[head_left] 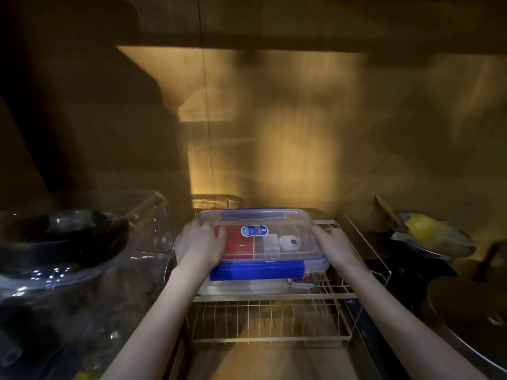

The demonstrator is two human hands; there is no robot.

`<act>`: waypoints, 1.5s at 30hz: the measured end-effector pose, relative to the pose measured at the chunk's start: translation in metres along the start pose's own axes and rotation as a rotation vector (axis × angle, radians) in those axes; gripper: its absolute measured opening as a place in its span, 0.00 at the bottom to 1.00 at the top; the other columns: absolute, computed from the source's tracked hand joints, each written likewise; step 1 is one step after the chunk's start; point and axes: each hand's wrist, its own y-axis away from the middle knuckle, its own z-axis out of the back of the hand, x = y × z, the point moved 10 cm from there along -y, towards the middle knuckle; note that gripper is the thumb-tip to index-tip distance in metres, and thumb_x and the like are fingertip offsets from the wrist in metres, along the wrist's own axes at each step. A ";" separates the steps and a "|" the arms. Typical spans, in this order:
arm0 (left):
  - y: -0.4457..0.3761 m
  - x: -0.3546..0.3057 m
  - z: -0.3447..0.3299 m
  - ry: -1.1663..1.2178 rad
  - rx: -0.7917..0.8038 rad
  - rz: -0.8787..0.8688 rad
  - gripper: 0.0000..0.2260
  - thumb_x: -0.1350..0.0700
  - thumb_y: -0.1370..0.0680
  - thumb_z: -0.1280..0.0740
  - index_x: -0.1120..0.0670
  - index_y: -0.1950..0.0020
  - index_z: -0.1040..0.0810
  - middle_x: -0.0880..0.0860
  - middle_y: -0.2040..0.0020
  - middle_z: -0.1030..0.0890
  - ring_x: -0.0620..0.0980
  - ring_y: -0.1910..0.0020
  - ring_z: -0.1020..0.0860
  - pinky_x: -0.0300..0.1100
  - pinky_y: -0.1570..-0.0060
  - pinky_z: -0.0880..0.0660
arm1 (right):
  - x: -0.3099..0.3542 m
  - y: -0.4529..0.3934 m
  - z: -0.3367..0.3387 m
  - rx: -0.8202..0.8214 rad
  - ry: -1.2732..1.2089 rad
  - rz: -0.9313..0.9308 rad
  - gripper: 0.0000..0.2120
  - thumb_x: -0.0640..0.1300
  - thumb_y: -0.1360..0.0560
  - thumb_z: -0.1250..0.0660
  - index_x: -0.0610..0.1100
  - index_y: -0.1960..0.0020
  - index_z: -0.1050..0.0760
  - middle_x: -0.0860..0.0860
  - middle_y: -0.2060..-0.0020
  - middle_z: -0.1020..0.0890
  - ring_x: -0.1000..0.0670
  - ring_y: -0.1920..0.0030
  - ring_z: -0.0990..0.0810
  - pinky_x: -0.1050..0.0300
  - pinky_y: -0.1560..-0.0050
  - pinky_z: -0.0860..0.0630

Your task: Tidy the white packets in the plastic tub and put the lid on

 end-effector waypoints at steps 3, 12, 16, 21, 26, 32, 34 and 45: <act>-0.004 -0.021 -0.015 -0.054 -0.004 -0.152 0.24 0.43 0.21 0.50 0.56 0.32 0.33 0.57 0.29 0.31 0.55 0.29 0.35 0.53 0.28 0.40 | 0.002 -0.007 0.000 -0.007 0.031 0.000 0.13 0.51 0.23 0.39 0.40 0.54 0.25 0.46 0.61 0.19 0.50 0.61 0.20 0.60 0.65 0.28; -0.034 -0.028 -0.018 -0.040 -0.020 -0.212 0.19 0.44 0.21 0.48 0.55 0.44 0.25 0.55 0.43 0.22 0.52 0.46 0.23 0.44 0.47 0.28 | 0.010 -0.032 -0.005 -0.038 0.057 -0.004 0.13 0.51 0.22 0.40 0.44 0.60 0.26 0.48 0.65 0.21 0.50 0.64 0.22 0.58 0.62 0.27; -0.050 -0.027 -0.018 -0.033 -0.034 -0.232 0.18 0.45 0.21 0.47 0.55 0.42 0.27 0.55 0.42 0.22 0.51 0.46 0.24 0.43 0.50 0.28 | 0.011 -0.048 -0.008 -0.080 0.139 -0.005 0.15 0.55 0.23 0.41 0.46 0.61 0.28 0.47 0.64 0.20 0.47 0.61 0.20 0.53 0.56 0.24; -0.068 -0.021 -0.023 -0.034 -0.017 -0.232 0.19 0.45 0.22 0.46 0.54 0.37 0.29 0.54 0.34 0.27 0.52 0.35 0.29 0.47 0.38 0.31 | 0.010 -0.061 -0.014 -0.091 0.204 -0.043 0.18 0.55 0.24 0.41 0.41 0.57 0.25 0.42 0.61 0.18 0.46 0.64 0.21 0.52 0.56 0.24; -0.074 -0.022 -0.027 -0.025 0.005 -0.221 0.18 0.45 0.23 0.45 0.53 0.39 0.29 0.54 0.34 0.27 0.52 0.37 0.28 0.49 0.39 0.28 | 0.010 -0.066 -0.011 -0.114 0.205 -0.062 0.14 0.54 0.24 0.40 0.45 0.62 0.29 0.44 0.60 0.19 0.43 0.54 0.18 0.48 0.49 0.23; -0.076 -0.024 -0.025 -0.003 -0.011 -0.220 0.16 0.46 0.23 0.44 0.52 0.40 0.29 0.53 0.38 0.25 0.50 0.41 0.26 0.46 0.42 0.28 | 0.021 -0.067 -0.003 -0.239 0.332 0.059 0.10 0.53 0.25 0.38 0.47 0.50 0.26 0.50 0.57 0.21 0.51 0.59 0.21 0.54 0.57 0.22; -0.075 -0.025 -0.025 0.009 -0.005 -0.217 0.14 0.47 0.22 0.44 0.52 0.42 0.28 0.53 0.41 0.24 0.49 0.44 0.25 0.46 0.43 0.26 | 0.043 -0.060 0.000 -0.326 0.575 0.197 0.07 0.50 0.24 0.38 0.48 0.52 0.25 0.51 0.57 0.22 0.53 0.61 0.22 0.58 0.62 0.24; -0.063 -0.079 0.016 -0.222 0.123 -0.339 0.16 0.49 0.22 0.44 0.54 0.39 0.28 0.56 0.42 0.23 0.54 0.46 0.24 0.50 0.43 0.25 | 0.090 -0.024 0.004 -0.083 0.256 0.258 0.11 0.44 0.23 0.38 0.44 0.42 0.26 0.49 0.51 0.21 0.51 0.50 0.21 0.64 0.56 0.27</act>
